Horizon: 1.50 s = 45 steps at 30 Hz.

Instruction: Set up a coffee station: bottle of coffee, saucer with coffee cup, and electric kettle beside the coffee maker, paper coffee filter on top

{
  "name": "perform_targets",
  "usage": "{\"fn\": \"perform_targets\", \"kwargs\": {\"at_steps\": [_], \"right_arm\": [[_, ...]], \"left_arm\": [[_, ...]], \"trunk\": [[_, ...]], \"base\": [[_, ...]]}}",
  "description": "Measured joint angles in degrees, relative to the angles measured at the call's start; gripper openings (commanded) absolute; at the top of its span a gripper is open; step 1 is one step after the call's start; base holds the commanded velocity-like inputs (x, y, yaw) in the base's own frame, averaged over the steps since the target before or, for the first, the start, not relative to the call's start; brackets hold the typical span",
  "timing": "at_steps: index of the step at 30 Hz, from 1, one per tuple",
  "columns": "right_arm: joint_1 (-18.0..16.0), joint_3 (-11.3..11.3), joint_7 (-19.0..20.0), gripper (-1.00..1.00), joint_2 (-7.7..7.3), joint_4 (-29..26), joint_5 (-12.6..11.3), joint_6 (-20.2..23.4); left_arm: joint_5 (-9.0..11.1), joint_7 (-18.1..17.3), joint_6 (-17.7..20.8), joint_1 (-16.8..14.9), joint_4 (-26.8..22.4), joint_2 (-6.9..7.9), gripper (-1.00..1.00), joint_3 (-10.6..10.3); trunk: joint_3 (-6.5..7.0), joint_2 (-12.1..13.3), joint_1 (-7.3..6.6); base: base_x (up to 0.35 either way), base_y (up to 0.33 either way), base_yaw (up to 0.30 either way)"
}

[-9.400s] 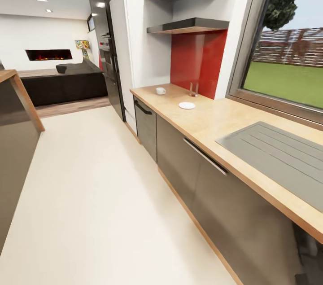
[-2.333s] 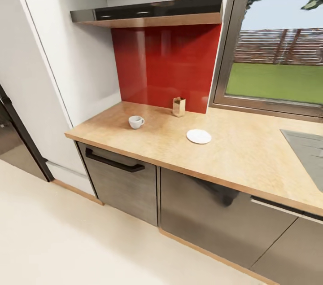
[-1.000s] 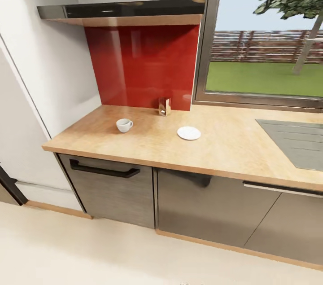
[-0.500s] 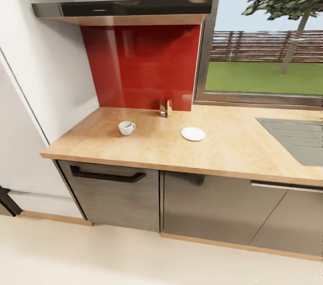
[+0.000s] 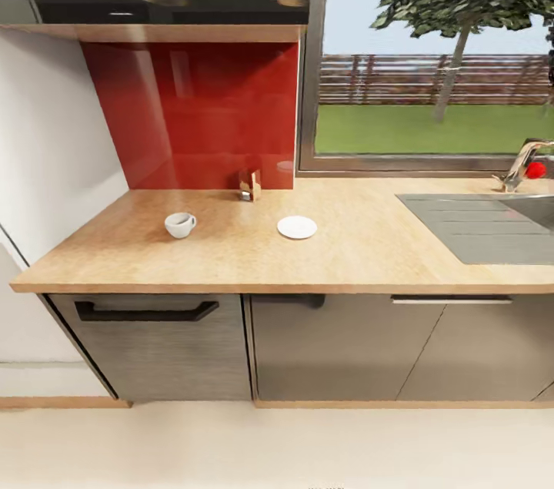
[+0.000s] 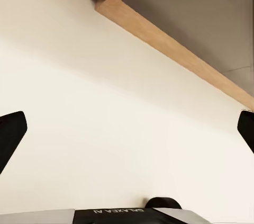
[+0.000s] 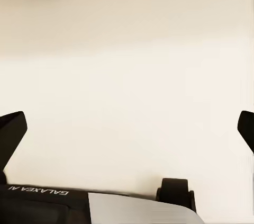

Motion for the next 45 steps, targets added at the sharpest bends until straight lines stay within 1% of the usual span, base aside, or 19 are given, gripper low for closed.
{"fn": "perform_targets", "kwargs": {"at_steps": [13, 19, 35, 36, 38, 40, 41, 42, 43, 44, 45], "right_arm": [[0.0, 0.0, 0.0, 1.0, 0.0, 0.0, 0.0, 0.0], [0.0, 0.0, 0.0, 1.0, 0.0, 0.0, 0.0, 0.0], [0.0, -0.1, 0.4, 1.0, -0.08, -0.2, -0.1, 0.2], [0.0, -0.5, 0.6, 1.0, -1.07, -0.8, -0.6, 0.6], [0.0, -0.5, 0.8, 1.0, -1.48, -1.2, -0.7, 0.7], [-0.1, -0.5, 1.5, 1.0, -1.63, -3.3, -0.8, 0.7], [0.0, -0.2, 11.1, 1.0, -1.56, -8.9, -0.7, 3.3], [-0.1, -0.3, 13.7, 1.0, -1.59, -18.0, -0.9, 4.7], [-0.1, -0.3, 15.8, 1.0, -1.59, -20.3, -0.7, 6.4], [-0.1, -0.4, 19.7, 1.0, -1.59, -24.6, -0.4, 10.5], [-0.1, -0.5, 22.7, 1.0, -1.59, -29.5, -0.4, 15.2]], "left_arm": [[0.0, 0.0, 0.0, 0.0, 0.0, 0.0, 1.0, 0.0], [0.0, 0.0, 0.0, 0.0, 0.0, 0.01, 1.0, 0.0], [0.0, 0.0, 0.0, 0.0, 0.0, 0.01, 1.0, 0.0], [0.0, -0.2, 0.0, 0.0, -0.2, -0.01, 1.0, 0.0], [0.0, -0.3, 0.0, 0.0, -0.9, -0.04, 1.0, 0.0], [0.0, -0.3, 0.0, 0.0, -3.9, -0.03, 1.0, 0.0], [-0.1, -0.3, 0.5, 0.1, -9.0, 0.08, 1.0, -0.3], [-0.2, -0.3, 0.7, 0.0, -17.1, 0.16, 1.0, -0.4], [-0.2, -0.3, 1.0, 0.0, -18.2, 0.37, 1.0, -0.5], [-0.2, -0.4, 2.3, 0.0, -21.2, 1.0, 1.0, -0.5], [-0.2, -0.4, 4.1, 0.0, -24.3, 1.77, 1.0, -0.6]], "trunk": [[0.0, 0.0, 0.0], [0.0, 0.0, 0.0], [0.0, 0.0, 0.0], [0.0, 0.0, 0.0], [0.0, 0.0, 0.0], [0.0, 0.0, 0.0], [-0.01, 0.0, 0.0], [0.02, 0.0, 0.0], [0.01, 0.0, 0.0], [0.01, 0.0, 0.0], [0.02, 0.0, 0.0]], "base": [[0.004, -0.014, -0.275], [0.044, -0.147, -0.051], [0.003, -0.009, -0.002], [0.0, 0.0, 0.0], [0.0, 0.0, 0.0], [0.0, 0.0, 0.0], [0.0, 0.0, 0.0], [0.0, 0.0, 0.0], [0.0, 0.0, 0.0], [0.0, 0.0, 0.0], [0.0, 0.0, 0.0]]}}
